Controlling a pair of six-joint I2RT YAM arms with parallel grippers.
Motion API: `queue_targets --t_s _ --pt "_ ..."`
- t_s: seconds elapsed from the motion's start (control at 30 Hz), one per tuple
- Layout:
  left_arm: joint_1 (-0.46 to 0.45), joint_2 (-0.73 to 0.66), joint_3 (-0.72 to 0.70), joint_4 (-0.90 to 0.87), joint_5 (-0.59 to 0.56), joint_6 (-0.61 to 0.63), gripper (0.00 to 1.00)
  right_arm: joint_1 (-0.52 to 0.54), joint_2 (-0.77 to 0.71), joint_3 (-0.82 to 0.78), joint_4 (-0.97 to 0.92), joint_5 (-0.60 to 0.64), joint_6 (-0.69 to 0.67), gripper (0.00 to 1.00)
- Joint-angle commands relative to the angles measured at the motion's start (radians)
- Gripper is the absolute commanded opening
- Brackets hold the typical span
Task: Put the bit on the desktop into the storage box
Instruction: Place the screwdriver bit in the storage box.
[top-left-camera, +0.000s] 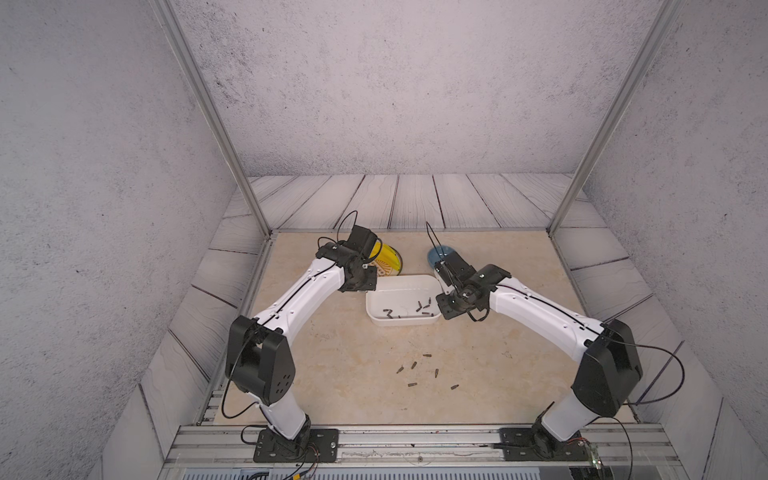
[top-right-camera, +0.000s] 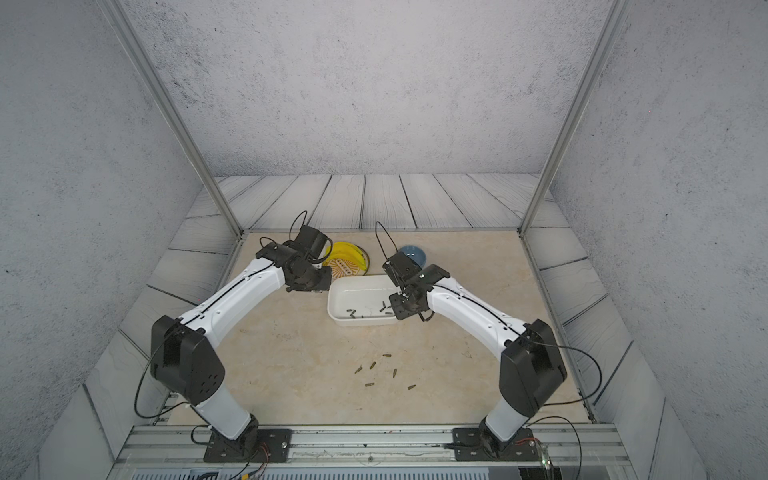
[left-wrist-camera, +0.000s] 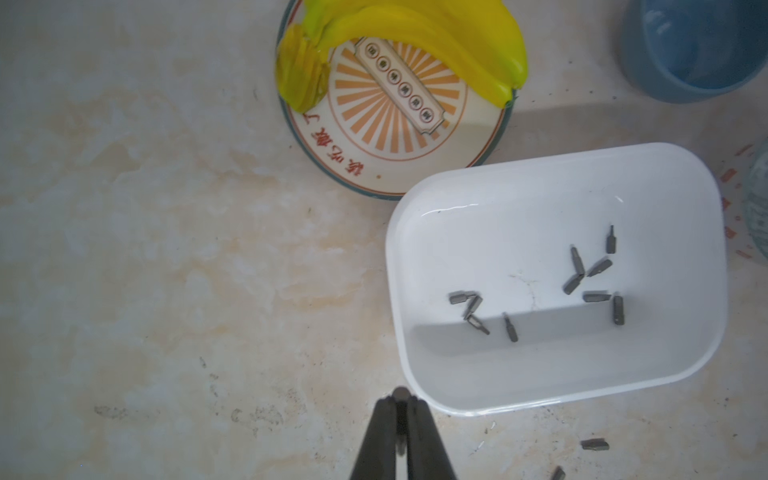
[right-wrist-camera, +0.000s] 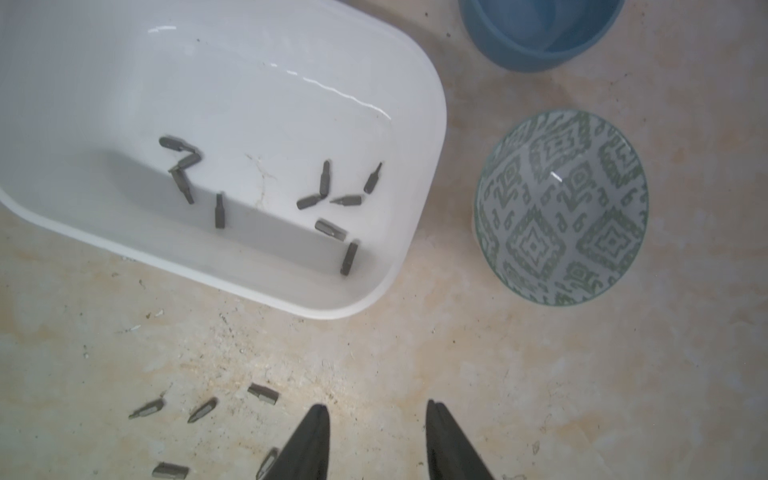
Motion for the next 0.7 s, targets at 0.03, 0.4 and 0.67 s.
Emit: queue_targets --t_s 0.03,0.4,0.67 --pt "-0.053 0.109 0.092 -0.046 0.037 0.015 0.00 0.007 -0.074 -0.090 -0.006 -0.042 0.089 0.43" --pt "-0.094 0.272 0.050 0.030 0.054 -0.005 0.00 0.129 -0.179 -0.331 0.051 -0.045 0.211 0.43" --pt "-0.097 0.262 0.016 0.054 0.046 -0.012 0.37 0.233 -0.144 -0.423 0.127 -0.031 0.280 0.42"
